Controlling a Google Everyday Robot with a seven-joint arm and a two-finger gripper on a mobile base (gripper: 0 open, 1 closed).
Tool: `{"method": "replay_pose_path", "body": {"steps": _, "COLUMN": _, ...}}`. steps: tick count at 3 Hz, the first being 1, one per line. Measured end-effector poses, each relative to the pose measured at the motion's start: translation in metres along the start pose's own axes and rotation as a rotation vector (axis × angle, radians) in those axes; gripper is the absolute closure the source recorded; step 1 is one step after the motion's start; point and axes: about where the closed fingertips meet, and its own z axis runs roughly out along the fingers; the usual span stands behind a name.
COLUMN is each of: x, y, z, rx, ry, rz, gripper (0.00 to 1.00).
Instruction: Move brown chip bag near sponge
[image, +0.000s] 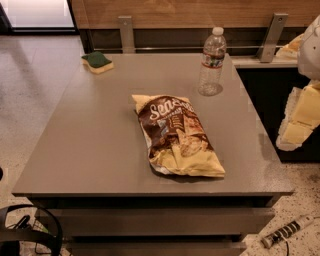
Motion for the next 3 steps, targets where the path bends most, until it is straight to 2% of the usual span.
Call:
{"method": "replay_pose_path", "body": {"steps": 1, "x": 0.0, "y": 0.0, "z": 0.0, "rx": 0.0, "ry": 0.0, "rz": 0.0, "gripper": 0.0}}
{"method": "replay_pose_path", "body": {"steps": 2, "x": -0.012, "y": -0.016, "z": 0.009, "rx": 0.017, "ry": -0.09, "rz": 0.044, "gripper": 0.0}}
{"method": "replay_pose_path", "body": {"steps": 3, "x": -0.033, "y": -0.031, "z": 0.03, "rx": -0.008, "ry": -0.208, "rz": 0.116, "gripper": 0.0}}
